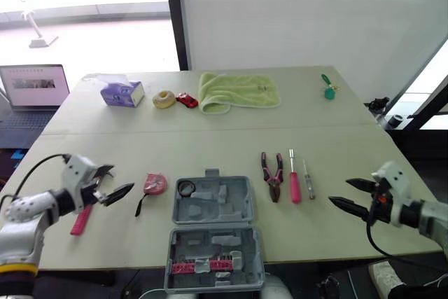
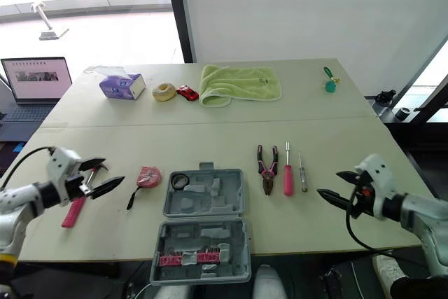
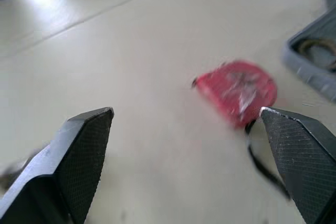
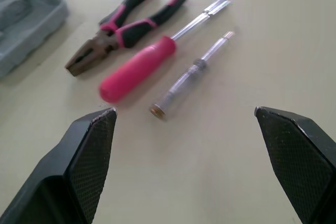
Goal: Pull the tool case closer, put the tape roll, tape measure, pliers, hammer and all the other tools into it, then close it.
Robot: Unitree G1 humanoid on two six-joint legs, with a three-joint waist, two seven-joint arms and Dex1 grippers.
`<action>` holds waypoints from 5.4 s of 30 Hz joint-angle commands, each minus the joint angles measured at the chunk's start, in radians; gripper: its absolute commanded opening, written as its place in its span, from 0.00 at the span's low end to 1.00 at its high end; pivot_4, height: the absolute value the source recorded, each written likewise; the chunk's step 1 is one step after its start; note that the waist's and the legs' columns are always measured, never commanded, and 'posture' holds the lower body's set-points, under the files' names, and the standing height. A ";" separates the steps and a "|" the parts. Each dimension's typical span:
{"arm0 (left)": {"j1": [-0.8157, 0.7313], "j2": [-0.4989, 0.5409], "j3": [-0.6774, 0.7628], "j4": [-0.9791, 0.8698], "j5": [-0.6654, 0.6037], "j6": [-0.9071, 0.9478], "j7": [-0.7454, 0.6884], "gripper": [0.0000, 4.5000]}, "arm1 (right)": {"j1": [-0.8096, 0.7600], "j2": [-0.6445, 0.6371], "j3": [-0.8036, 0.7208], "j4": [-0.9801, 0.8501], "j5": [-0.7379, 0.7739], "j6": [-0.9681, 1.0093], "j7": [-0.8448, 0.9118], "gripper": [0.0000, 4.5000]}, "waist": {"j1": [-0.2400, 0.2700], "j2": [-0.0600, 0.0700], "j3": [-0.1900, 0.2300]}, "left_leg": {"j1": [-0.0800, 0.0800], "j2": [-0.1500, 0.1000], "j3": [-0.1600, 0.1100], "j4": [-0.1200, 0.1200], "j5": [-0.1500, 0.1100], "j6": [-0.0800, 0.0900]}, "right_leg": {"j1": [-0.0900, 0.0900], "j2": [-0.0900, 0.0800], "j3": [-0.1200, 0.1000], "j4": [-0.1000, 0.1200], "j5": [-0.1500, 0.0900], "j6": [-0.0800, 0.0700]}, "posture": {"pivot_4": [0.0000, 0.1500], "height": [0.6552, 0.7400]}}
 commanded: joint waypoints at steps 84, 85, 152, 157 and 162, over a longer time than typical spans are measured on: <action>0.139 -0.522 -0.293 -0.270 0.185 0.036 0.592 0.01 | -0.814 -0.229 0.627 -0.395 0.108 0.604 0.305 1.00 | 0.052 0.001 0.000 | -0.005 0.000 0.008 0.011 -0.007 0.000 | -0.002 0.000 0.008 -0.006 0.002 0.000 | 1.00 1.00; 0.172 -0.521 -0.289 -0.303 0.177 0.044 0.590 0.01 | -0.815 -0.225 0.632 -0.393 0.106 0.601 0.307 1.00 | 0.049 0.000 0.000 | -0.005 0.000 0.009 0.011 -0.008 0.000 | -0.002 0.000 0.009 -0.006 0.002 0.000 | 1.00 1.00; 0.038 0.016 -0.331 0.110 0.088 -0.445 -0.321 0.99 | -0.707 -0.137 0.604 -0.464 0.060 0.590 0.169 1.00 | 0.005 0.003 0.004 | -0.006 0.004 0.010 0.011 -0.013 0.003 | -0.004 0.003 0.009 -0.010 0.003 -0.001 | 1.00 1.00; 0.017 0.015 -0.342 0.154 0.096 -0.459 -0.318 0.99 | -0.709 -0.145 0.593 -0.471 0.076 0.595 0.164 1.00 | -0.001 0.003 0.004 | -0.006 0.004 0.009 0.011 -0.013 0.003 | -0.006 0.003 0.010 -0.006 0.003 -0.001 | 1.00 1.00; 0.069 0.032 -0.324 0.133 0.073 -0.450 -0.330 0.99 | -0.707 -0.149 0.602 -0.464 0.070 0.586 0.168 1.00 | -0.001 0.003 0.004 | -0.005 0.004 0.008 0.011 -0.013 0.003 | -0.007 0.003 0.010 -0.004 0.003 -0.001 | 1.00 1.00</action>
